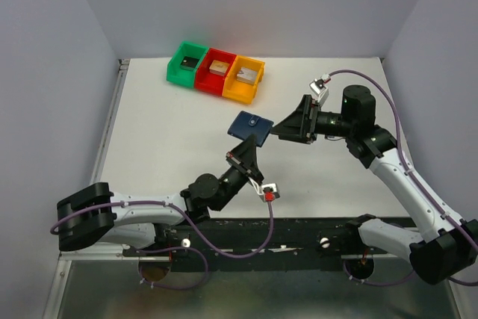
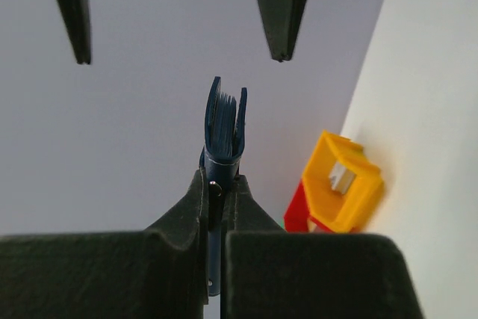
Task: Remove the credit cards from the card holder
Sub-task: Open the card holder.
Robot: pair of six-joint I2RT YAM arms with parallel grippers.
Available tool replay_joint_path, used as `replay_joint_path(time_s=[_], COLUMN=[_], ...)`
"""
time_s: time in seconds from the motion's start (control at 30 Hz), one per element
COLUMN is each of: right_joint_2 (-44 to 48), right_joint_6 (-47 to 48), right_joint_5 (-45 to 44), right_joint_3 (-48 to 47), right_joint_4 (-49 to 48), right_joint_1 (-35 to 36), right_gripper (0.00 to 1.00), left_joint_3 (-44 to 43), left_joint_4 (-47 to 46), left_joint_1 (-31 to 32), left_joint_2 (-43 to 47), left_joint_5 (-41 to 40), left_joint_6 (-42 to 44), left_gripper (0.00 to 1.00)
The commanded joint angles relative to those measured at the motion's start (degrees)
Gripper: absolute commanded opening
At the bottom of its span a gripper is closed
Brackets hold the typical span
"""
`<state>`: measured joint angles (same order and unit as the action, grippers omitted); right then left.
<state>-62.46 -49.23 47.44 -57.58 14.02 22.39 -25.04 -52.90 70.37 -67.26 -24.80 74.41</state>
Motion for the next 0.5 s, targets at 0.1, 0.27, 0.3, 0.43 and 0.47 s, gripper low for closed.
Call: replay_joint_path(time_s=[0.1, 0.27, 0.3, 0.43, 0.47], right_joint_2=[-1.35, -2.49, -2.49, -2.76, -3.02], right_joint_6=[5.02, 2.31, 1.69, -0.86, -0.86], right_joint_5=[-0.42, 0.11, 0.11, 0.99, 0.81], right_joint_3=[-1.04, -0.78, -0.95, -1.13, -1.39], right_joint_4=[6.28, 2.78, 1.81, -2.33, -2.59], right_joint_1=[-0.16, -0.16, -0.07, -0.07, -0.07], right_gripper=[1.0, 1.0, 1.0, 1.0, 1.0], left_joint_3=[-1.15, -1.68, -1.86, -2.47, -2.65], left_joint_4=[-25.57, -30.67, -31.9, -34.72, -35.07], left_joint_1=[3.02, 4.07, 4.34, 4.78, 4.78], left_joint_2=[-6.38, -9.81, -10.51, -12.54, -12.71], left_joint_5=[-6.76, -6.32, -6.23, -6.05, -6.14], left_joint_6=[24.46, 28.68, 29.38, 31.23, 31.15], left_gripper=[0.0, 0.0, 0.0, 0.0, 0.0])
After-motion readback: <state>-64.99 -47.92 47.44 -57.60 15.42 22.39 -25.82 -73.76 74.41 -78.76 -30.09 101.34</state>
